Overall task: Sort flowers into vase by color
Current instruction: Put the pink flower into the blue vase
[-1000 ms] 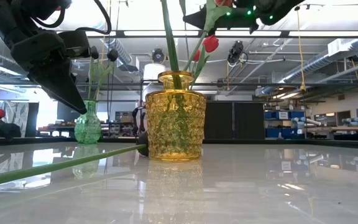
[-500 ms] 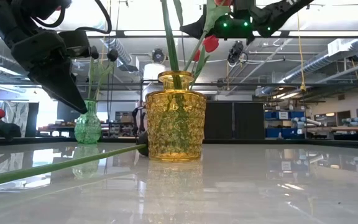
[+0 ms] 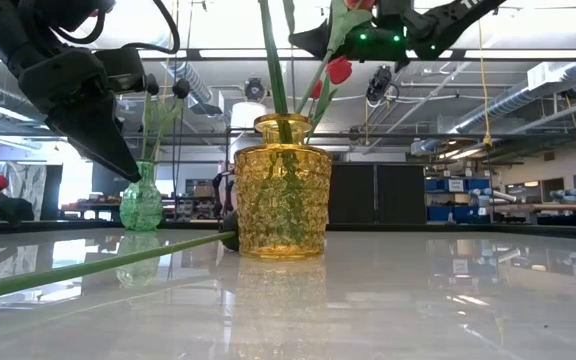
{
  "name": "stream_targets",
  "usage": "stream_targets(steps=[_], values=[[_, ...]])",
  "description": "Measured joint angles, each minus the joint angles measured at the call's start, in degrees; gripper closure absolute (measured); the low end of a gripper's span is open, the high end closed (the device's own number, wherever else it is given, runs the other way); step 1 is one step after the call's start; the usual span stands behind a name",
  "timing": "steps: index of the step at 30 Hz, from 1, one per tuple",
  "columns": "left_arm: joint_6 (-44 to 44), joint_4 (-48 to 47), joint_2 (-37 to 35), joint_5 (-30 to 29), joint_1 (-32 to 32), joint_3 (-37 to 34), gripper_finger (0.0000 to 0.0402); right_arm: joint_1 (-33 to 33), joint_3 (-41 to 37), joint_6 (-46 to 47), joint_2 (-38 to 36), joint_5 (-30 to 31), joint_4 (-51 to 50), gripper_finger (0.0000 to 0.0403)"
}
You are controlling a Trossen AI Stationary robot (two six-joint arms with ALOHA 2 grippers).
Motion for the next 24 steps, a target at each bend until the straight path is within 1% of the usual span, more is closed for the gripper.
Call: stream_targets(steps=[10,16,24], values=[[0.0,0.1,0.0,0.0,0.0,0.0,0.0159,0.4,0.0,-0.3,-0.6,-0.6,-2.8,0.0395],[0.0,0.1,0.0,0.0,0.0,0.0,0.0159,0.3,-1.8,-1.7,-1.7,0.1,-2.7,0.0395],[0.0,0.1,0.0,0.0,0.0,0.0,0.0159,0.5,-3.7,-2.4,-1.6,-0.6,-2.3,0.0395]])
